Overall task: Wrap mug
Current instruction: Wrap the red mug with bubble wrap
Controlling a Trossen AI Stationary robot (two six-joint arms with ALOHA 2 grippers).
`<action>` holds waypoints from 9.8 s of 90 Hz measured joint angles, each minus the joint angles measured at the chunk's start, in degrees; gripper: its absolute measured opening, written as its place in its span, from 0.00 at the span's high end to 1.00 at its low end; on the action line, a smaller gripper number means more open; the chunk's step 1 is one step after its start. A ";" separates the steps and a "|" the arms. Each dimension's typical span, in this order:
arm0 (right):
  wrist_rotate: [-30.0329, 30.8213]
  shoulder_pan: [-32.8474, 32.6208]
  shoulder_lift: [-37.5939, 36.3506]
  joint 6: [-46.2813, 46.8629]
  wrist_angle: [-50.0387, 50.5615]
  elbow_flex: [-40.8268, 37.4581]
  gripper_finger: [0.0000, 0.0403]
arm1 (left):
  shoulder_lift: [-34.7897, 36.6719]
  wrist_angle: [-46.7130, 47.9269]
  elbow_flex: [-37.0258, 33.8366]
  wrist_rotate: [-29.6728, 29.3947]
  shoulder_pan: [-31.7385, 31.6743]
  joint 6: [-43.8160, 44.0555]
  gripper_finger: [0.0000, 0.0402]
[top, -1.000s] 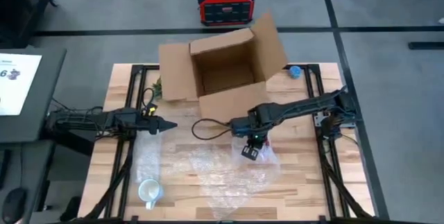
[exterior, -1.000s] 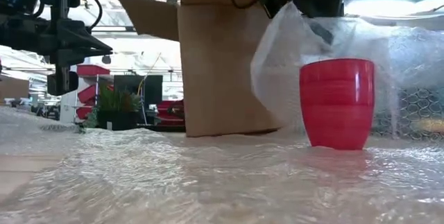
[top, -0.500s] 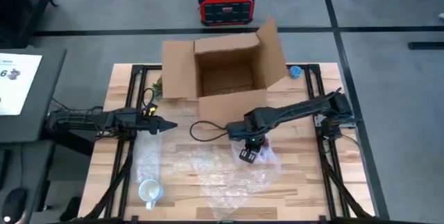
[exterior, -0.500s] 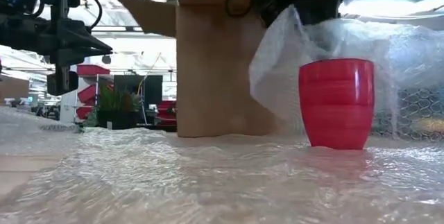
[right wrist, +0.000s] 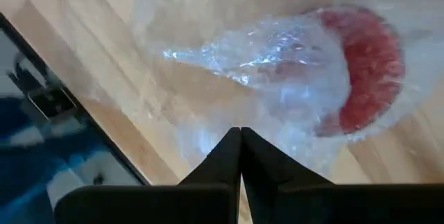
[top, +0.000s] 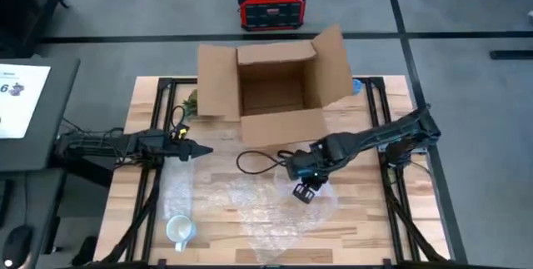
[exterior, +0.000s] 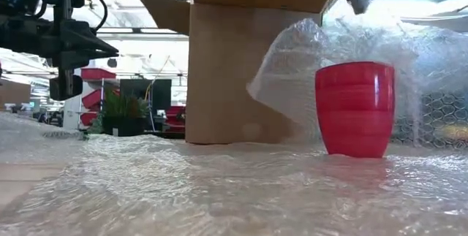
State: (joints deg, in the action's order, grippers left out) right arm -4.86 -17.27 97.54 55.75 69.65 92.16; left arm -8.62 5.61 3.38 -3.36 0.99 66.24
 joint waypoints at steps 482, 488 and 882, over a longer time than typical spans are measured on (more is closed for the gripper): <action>4.63 -2.25 7.99 -15.19 -12.67 -14.95 0.75 | 0.00 0.07 0.05 0.24 0.00 1.01 1.00; 3.86 -2.44 7.46 -15.04 -12.96 -14.91 0.91 | 0.00 0.07 0.04 0.24 0.02 1.07 1.00; 14.67 -23.84 30.83 -16.88 -39.29 1.27 0.59 | 0.00 0.42 0.07 4.29 0.17 6.27 1.00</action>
State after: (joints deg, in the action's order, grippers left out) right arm 9.80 -41.11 128.38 38.87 30.36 93.43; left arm -8.62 6.02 3.44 0.94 1.17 72.50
